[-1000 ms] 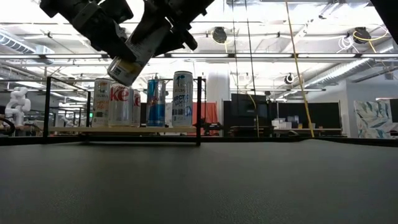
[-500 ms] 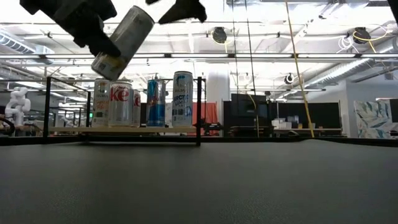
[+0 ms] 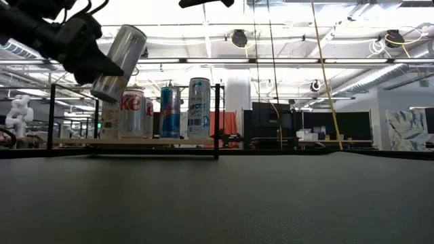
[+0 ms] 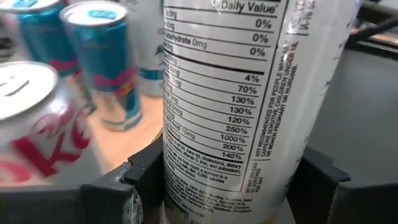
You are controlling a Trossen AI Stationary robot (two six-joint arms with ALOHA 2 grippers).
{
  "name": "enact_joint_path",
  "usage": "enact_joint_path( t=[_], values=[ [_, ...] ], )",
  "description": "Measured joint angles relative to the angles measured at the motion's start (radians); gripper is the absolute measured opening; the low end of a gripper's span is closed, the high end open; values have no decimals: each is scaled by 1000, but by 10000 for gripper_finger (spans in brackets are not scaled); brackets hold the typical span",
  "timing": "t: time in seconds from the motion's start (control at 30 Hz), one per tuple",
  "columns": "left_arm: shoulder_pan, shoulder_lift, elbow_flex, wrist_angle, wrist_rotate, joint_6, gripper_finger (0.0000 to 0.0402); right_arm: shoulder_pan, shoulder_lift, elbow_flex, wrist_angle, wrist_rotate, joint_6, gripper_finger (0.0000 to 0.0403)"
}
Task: Place canned beverage on shelf
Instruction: Align the white and yellow soda can with the other white and yellow soda can on the shelf
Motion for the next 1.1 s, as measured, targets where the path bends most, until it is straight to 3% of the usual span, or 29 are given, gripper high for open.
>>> enact_joint_path(
  t=[0.5,0.77,1.1],
  values=[
    [0,-178,-25,-117,-313,-50,247,27,0,0,-6,2,2,258],
    [0,-222,-25,-182,-575,-109,247,31,0,-1,-6,3,2,258],
    [-1,-224,-56,-234,-712,-278,247,34,0,-1,-6,3,2,258]
  ],
)
